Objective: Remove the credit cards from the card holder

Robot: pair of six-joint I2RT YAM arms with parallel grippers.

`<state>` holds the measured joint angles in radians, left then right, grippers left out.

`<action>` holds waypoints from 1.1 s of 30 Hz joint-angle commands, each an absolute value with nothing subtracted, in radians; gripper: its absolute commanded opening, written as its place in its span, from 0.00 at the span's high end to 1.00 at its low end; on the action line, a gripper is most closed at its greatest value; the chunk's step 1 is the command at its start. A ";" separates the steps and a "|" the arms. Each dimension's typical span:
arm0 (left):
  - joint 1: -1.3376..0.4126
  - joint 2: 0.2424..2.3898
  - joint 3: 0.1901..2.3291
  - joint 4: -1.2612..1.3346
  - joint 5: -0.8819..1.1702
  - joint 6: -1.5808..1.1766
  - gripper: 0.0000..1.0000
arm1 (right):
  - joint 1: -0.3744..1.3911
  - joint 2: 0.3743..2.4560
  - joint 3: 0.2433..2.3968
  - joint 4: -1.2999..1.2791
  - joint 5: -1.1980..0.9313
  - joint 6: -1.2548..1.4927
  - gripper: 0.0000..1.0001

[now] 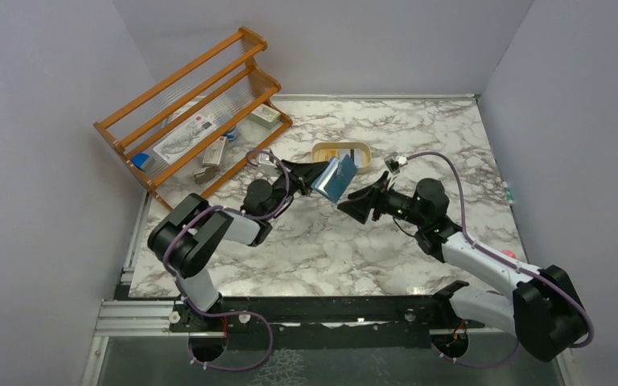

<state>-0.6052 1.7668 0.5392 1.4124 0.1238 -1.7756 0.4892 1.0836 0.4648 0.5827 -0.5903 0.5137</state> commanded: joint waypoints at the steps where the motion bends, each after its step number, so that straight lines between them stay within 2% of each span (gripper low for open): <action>1: -0.600 1.604 0.603 1.104 0.152 -1.438 1.00 | 0.489 1.107 0.427 0.600 -0.591 0.500 0.24; 3: -0.601 1.541 0.619 0.948 0.111 -1.326 1.00 | 0.489 1.092 0.435 0.574 -0.569 0.484 0.13; 5: -0.601 1.485 0.627 0.813 0.049 -1.224 1.00 | 0.488 1.072 0.448 0.541 -0.539 0.465 0.10; 11: -0.613 1.356 0.645 0.528 -0.171 -0.996 1.00 | 0.488 0.986 0.451 0.484 -0.445 0.440 0.08; 17: -0.646 1.300 0.647 0.412 -0.307 -0.898 1.00 | 0.488 0.898 0.460 0.398 -0.319 0.431 0.06; 23: -0.696 1.272 0.637 0.377 -0.406 -0.851 1.00 | 0.488 1.065 0.521 0.409 -0.412 0.476 0.06; 33: -0.707 1.186 0.536 0.337 -0.515 -0.986 1.00 | 0.500 1.395 0.538 0.666 -0.547 0.687 0.09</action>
<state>-0.7071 1.2274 0.5869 0.3550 -0.4267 -0.8970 0.4900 1.3220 0.5117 0.5137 -0.4694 0.5999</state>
